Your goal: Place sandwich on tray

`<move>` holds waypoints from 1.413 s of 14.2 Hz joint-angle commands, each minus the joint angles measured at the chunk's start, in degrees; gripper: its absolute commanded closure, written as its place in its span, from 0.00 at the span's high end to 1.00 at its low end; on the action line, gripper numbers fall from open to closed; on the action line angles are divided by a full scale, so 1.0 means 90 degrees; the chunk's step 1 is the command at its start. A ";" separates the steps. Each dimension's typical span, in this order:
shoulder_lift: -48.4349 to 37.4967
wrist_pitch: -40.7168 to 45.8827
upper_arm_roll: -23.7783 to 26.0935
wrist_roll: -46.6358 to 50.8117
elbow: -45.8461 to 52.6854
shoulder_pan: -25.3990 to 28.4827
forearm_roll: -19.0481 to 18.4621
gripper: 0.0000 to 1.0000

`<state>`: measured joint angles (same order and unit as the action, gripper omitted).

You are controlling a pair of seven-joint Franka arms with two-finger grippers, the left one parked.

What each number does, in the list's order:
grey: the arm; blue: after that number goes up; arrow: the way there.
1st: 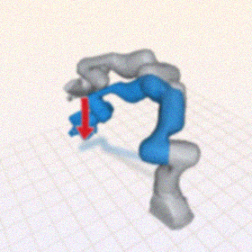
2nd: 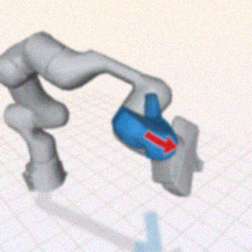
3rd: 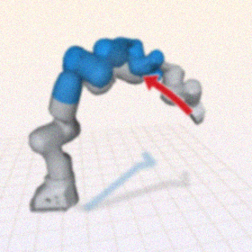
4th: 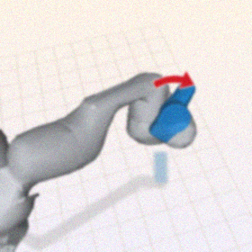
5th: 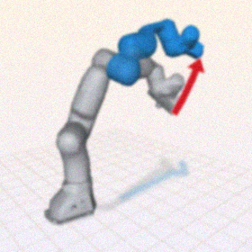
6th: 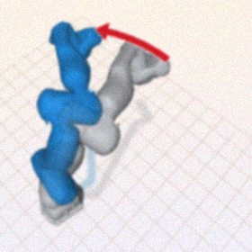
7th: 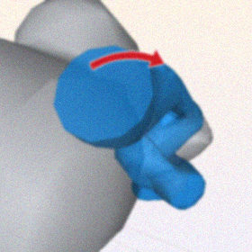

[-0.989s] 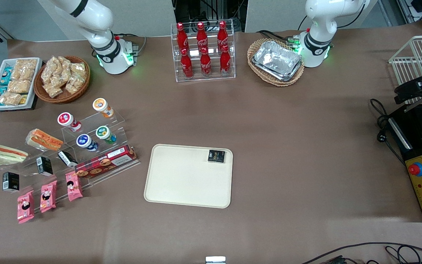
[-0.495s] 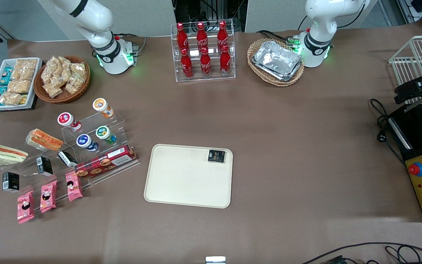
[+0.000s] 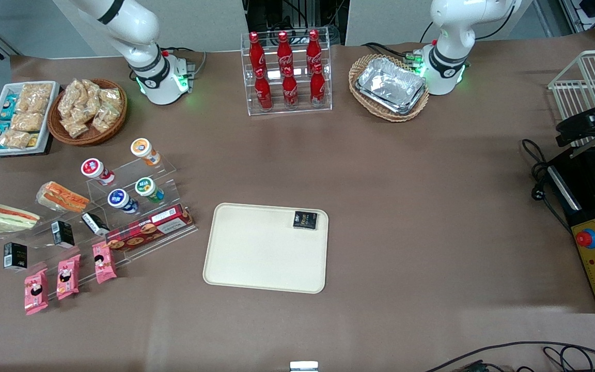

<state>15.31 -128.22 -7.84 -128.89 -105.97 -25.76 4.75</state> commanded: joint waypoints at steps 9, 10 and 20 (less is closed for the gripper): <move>0.0320 -0.0471 0.0061 -0.0171 -0.0061 -0.0048 0.0604 0.82; 0.0311 -0.0471 0.0061 -0.0152 -0.0052 -0.0048 0.0605 0.69; 0.0213 -0.0062 0.0061 0.0170 0.0396 -0.0048 0.0701 0.05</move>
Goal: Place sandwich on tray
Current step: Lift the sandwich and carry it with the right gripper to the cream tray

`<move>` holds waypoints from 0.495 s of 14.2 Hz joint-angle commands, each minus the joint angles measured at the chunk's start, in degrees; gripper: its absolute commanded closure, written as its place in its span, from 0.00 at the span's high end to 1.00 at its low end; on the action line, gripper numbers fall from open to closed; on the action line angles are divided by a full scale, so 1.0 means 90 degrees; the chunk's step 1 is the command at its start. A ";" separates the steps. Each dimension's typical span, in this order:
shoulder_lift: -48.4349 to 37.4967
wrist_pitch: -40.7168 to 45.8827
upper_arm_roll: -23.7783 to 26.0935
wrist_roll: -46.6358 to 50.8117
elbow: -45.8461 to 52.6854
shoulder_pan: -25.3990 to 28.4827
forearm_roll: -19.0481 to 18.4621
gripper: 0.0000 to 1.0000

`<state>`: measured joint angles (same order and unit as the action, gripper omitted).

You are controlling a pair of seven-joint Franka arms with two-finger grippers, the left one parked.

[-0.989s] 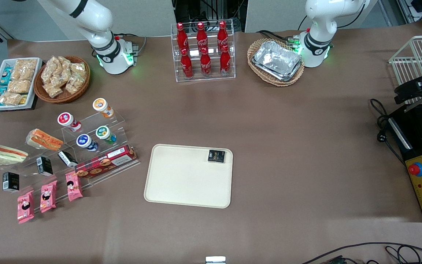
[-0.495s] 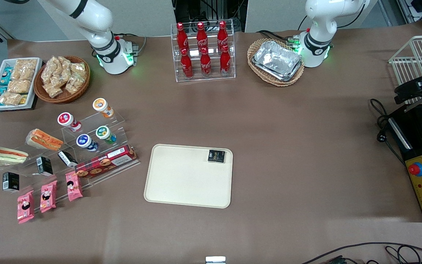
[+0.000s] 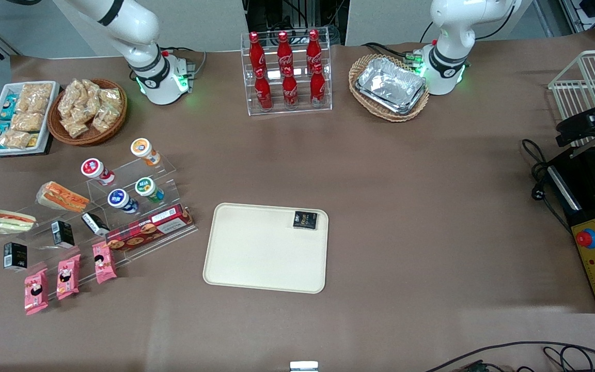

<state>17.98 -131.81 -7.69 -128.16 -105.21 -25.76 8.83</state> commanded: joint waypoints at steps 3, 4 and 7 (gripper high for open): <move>-0.0190 0.1000 0.0054 0.0478 0.0780 0.0010 0.0298 0.05; -0.0220 0.1303 0.0064 0.0722 0.0956 0.0039 0.0288 0.05; -0.0279 0.2046 0.0083 0.1396 0.1464 0.0302 0.0191 0.06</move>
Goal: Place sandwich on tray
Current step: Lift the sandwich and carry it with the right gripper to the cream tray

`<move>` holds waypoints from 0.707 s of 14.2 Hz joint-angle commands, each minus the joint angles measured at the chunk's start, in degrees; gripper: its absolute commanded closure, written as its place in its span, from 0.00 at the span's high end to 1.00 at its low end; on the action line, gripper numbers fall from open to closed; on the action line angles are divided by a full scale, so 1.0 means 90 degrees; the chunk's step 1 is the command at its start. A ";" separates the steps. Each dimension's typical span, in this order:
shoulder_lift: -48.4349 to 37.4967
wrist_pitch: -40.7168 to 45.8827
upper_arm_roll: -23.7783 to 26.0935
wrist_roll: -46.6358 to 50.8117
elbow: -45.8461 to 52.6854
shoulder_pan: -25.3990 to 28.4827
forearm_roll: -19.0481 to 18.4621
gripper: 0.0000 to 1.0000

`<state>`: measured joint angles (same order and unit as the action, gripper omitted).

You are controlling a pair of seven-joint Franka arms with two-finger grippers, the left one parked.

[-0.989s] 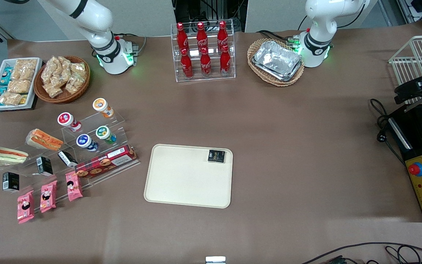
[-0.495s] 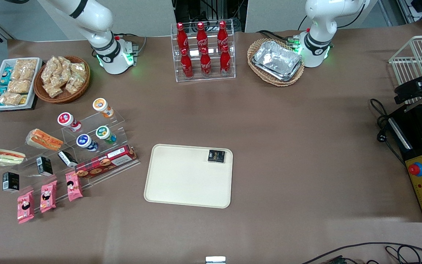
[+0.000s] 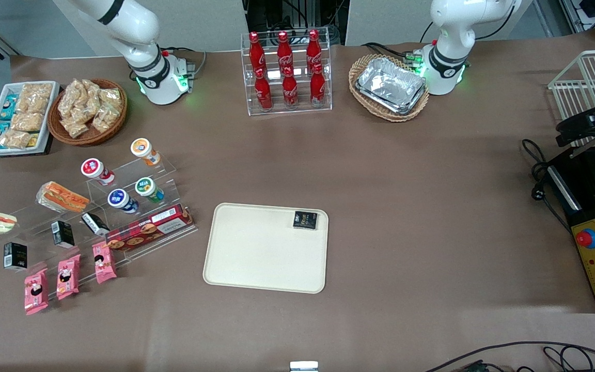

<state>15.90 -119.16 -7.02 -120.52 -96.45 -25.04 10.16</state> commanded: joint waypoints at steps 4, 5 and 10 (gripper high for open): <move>-0.0291 0.1189 0.0009 0.1659 0.0746 0.0799 -0.0239 0.06; -0.0350 0.1296 0.0018 0.2020 0.0746 0.1042 -0.0346 0.06; -0.0409 0.1492 0.0018 0.4255 0.0756 0.2408 -0.0659 0.06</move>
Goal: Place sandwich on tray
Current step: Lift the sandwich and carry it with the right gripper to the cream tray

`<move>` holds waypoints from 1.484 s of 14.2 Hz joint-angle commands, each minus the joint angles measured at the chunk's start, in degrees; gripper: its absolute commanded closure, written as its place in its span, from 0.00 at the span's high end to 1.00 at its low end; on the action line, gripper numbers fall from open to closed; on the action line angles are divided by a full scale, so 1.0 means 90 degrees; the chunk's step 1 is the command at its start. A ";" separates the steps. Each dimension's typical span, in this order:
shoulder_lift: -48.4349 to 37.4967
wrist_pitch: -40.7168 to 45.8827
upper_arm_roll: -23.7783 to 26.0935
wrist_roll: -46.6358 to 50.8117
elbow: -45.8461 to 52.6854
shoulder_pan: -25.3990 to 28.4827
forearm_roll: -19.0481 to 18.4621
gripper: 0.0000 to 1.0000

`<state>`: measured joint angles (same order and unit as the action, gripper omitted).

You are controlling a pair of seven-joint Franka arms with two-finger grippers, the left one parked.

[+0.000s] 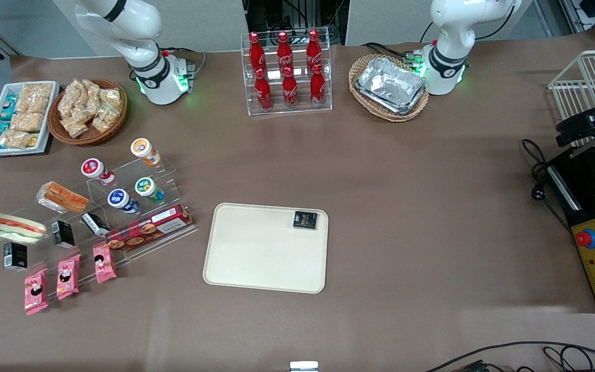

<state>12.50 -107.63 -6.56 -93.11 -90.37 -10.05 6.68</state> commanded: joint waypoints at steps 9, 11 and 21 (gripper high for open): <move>0.0709 -0.0013 -0.0053 0.5596 0.0470 0.3595 -0.0527 0.06; 0.0982 -0.0363 -0.0053 0.5969 0.0471 0.3860 -0.0538 0.06; 0.3150 -0.2249 -0.0063 0.6146 0.1192 0.4701 -0.0713 0.06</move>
<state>34.34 -127.18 -6.42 -39.05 -86.97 31.01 1.50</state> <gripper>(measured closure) 0.806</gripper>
